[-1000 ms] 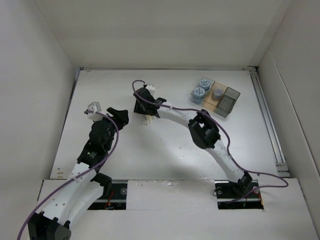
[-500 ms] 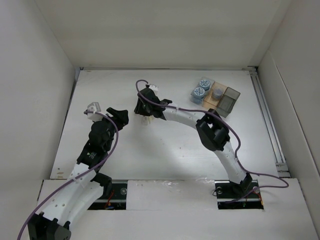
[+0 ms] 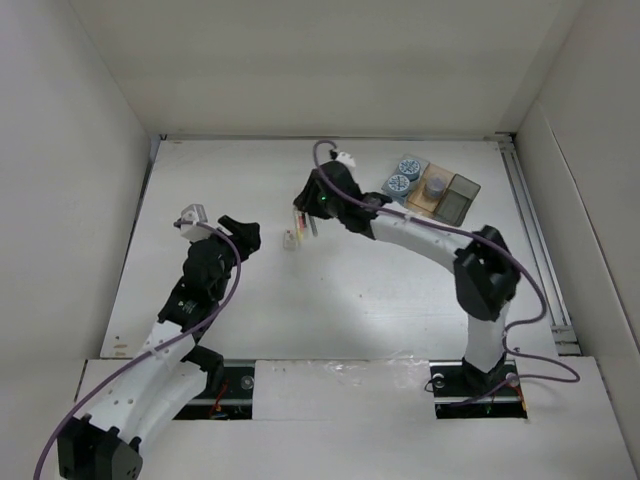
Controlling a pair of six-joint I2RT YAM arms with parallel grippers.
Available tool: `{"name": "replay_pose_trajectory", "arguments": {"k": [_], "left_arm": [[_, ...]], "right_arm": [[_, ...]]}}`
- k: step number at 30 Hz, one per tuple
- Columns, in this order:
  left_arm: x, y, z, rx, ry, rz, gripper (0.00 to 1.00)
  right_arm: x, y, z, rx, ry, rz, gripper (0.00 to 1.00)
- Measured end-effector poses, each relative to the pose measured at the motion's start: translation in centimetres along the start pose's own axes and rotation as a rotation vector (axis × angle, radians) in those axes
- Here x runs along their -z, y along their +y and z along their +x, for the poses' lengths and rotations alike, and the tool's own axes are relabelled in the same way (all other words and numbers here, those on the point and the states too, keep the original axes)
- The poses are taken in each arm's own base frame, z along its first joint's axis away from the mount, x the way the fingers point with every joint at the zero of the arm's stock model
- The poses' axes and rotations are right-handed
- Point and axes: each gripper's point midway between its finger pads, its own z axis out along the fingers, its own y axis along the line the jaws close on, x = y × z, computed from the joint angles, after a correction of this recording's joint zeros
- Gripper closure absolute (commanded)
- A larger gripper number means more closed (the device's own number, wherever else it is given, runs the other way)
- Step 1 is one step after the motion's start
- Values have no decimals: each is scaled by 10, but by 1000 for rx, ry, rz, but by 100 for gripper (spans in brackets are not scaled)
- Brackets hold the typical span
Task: Sort the stationery into containers
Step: Grab a piece of stationery with the right arm, then place the stationery into the container
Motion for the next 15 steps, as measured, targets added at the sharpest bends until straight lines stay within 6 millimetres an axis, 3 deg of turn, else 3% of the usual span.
{"name": "replay_pose_trajectory", "arguments": {"k": [2, 4, 6, 9, 12, 15], "left_arm": [[-4, 2, 7, -7, 23, -8, 43], [-9, 5, 15, -18, 54, -19, 43], [-14, 9, 26, -31, 94, -36, 43], [-22, 17, 43, -53, 155, -68, 43], [-27, 21, 54, -67, 198, -85, 43], [-30, 22, 59, -73, 221, -90, 43]], "right_arm": [[24, -10, -37, -39, -72, -6, 81], [44, -36, -76, -87, -154, 16, 81], [66, -85, -118, -152, -252, 93, 80], [94, -167, -162, -253, -377, 237, 79], [112, -235, -176, -323, -433, 370, 78], [114, -272, -174, -363, -428, 441, 78]]}}
